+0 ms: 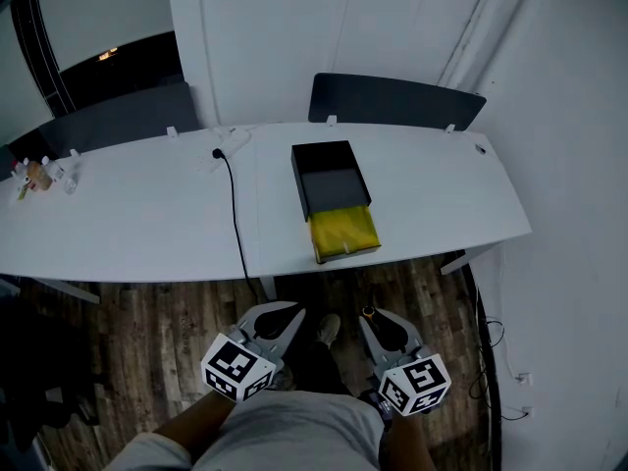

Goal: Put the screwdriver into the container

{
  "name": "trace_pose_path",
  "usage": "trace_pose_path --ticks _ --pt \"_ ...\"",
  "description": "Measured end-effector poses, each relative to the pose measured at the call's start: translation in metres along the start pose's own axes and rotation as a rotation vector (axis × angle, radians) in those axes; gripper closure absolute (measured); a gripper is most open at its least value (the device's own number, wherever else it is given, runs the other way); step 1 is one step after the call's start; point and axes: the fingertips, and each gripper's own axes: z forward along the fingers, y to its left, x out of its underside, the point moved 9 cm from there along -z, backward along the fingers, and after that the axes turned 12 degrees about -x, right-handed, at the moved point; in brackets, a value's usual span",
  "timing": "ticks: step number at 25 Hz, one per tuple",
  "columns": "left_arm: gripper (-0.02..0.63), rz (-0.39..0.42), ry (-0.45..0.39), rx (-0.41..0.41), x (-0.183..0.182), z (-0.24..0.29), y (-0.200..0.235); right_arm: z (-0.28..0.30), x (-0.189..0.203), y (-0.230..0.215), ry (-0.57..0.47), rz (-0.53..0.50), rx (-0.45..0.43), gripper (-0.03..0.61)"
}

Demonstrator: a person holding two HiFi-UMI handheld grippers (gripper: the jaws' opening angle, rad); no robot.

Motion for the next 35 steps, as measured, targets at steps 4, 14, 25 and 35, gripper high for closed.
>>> trace_pose_path --ticks 4,14,25,35 --pt "0.612 0.005 0.007 -0.007 -0.001 0.015 0.004 0.008 -0.001 -0.019 -0.006 0.006 -0.003 0.492" --pt "0.612 0.005 0.016 -0.026 -0.021 0.09 0.023 0.044 -0.022 -0.094 0.003 0.008 -0.033 0.492" --pt "0.612 0.004 -0.004 -0.079 -0.06 0.181 0.041 0.084 -0.071 -0.183 0.035 -0.065 -0.094 0.492" --pt "0.612 -0.046 -0.004 -0.171 -0.07 0.228 0.05 0.111 -0.093 -0.239 0.069 -0.114 -0.186 0.492"
